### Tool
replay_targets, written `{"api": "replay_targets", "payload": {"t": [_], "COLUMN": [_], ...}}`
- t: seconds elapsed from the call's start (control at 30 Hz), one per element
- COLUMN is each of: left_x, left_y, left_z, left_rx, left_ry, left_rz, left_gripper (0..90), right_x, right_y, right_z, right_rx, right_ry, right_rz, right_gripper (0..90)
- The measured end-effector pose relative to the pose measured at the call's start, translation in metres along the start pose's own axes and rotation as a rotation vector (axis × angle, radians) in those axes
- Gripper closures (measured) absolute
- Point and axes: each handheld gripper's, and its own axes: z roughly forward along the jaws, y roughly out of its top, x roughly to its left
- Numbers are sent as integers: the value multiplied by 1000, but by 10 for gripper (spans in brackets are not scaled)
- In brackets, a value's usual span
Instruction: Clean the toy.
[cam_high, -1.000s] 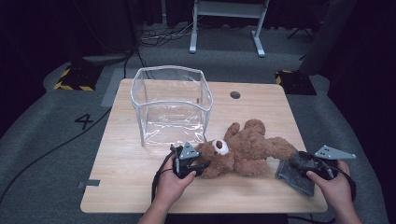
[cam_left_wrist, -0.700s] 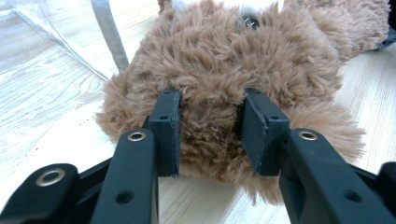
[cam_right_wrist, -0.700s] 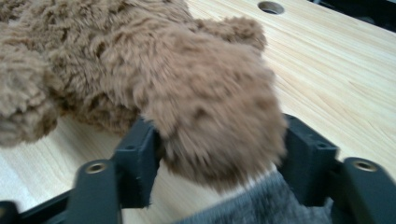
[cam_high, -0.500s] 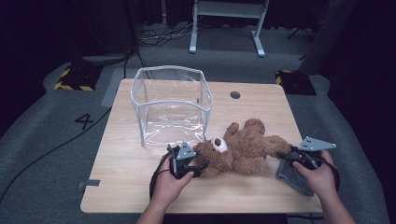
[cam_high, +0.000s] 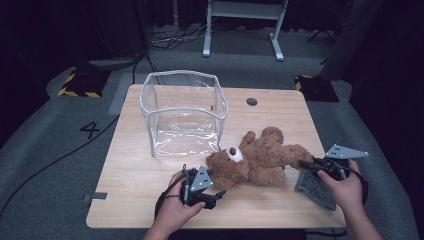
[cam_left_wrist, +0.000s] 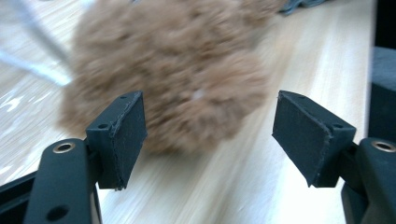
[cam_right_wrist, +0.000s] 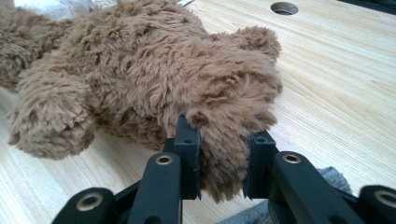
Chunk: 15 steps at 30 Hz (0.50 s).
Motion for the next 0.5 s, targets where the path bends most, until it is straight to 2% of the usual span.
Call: {"api": "replay_targets", "payload": {"t": [0.07, 0.17, 0.23, 0.27, 0.33, 0.37, 0.5], "left_x": [-2, -2, 0, 2, 6, 9, 13], "left_y": [-1, -2, -1, 0, 2, 3, 6], "left_z": [8, 20, 24, 25, 24, 23, 20], "left_rx": [6, 10, 9, 13, 30, 26, 52], "left_ry": [18, 67, 89, 100, 128, 118, 104], "left_rz": [26, 55, 57, 51, 50, 23, 5], "left_gripper": [260, 250, 251, 292, 526, 570, 743], "right_x": [0, 1, 1, 1, 2, 2, 4], "right_y": [0, 0, 1, 1, 2, 3, 3], "right_z": [2, 4, 4, 4, 4, 4, 3], "right_rx": [3, 5, 6, 5, 5, 4, -14], "right_ry": [21, 46, 49, 50, 45, 39, 25], "right_rz": [22, 42, 43, 45, 38, 31, 17], "right_gripper": [720, 712, 705, 700, 687, 677, 630]}}
